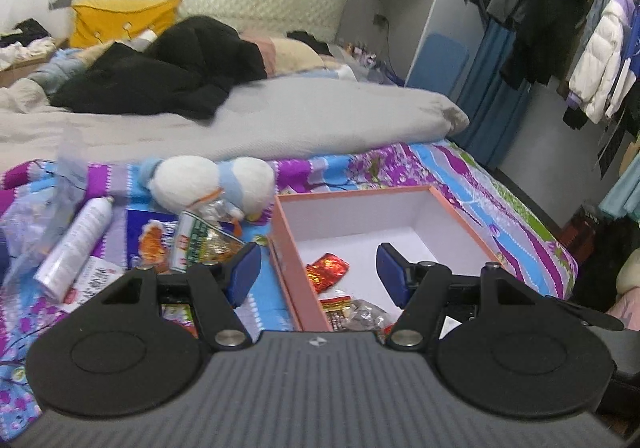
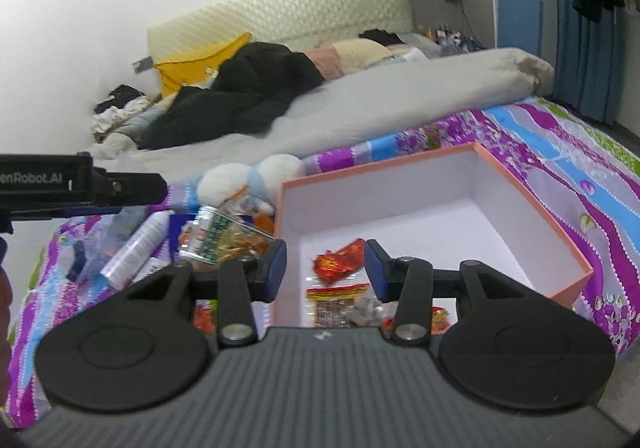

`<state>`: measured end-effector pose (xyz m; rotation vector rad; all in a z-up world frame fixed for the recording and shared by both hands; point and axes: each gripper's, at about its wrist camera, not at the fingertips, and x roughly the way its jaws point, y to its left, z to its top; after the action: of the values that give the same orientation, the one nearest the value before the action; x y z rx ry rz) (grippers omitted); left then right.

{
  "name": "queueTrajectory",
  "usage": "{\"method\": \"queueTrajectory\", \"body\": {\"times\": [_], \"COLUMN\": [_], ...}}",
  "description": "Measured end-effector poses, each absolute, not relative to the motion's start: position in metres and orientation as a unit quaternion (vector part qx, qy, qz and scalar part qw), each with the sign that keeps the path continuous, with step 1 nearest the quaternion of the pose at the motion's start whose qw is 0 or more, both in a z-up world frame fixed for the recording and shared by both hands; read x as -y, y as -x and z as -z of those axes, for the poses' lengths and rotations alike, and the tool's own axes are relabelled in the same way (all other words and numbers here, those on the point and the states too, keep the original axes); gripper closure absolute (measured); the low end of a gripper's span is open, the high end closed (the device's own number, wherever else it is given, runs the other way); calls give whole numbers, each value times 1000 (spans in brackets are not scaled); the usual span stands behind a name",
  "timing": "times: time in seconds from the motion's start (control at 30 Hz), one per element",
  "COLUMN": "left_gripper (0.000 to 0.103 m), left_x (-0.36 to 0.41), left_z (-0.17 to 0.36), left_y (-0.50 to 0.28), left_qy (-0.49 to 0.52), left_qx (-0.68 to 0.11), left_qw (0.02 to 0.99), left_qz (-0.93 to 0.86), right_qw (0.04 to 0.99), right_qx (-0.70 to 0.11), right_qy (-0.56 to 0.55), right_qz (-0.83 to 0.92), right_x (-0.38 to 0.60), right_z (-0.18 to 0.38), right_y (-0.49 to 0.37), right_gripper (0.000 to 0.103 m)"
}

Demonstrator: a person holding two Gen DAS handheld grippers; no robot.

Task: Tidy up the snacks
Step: 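Lift both tools out of the pink box back over the snacks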

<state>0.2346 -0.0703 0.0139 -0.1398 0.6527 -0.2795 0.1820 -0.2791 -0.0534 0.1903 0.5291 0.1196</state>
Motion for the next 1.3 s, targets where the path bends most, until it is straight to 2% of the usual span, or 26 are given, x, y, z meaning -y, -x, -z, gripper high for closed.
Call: {"method": "queueTrajectory", "body": {"times": [0.37, 0.8, 1.3], "left_gripper": [34, 34, 34], "left_x": [9, -32, -66], "left_z": [-21, 19, 83], "left_y": [-148, -72, -30], "left_qy": [79, 83, 119], "left_qx": [-299, -309, -345], "left_qw": [945, 945, 931], "left_qz": [106, 65, 12], "right_qw": [963, 954, 947], "right_qx": [-241, -250, -269], "right_qy": [-75, -70, -55], "right_qz": [-97, -153, -167], "right_x": [231, 184, 166], "right_z": [47, 85, 133], "right_y": [-126, -75, -37], "right_gripper": [57, 57, 57]}}
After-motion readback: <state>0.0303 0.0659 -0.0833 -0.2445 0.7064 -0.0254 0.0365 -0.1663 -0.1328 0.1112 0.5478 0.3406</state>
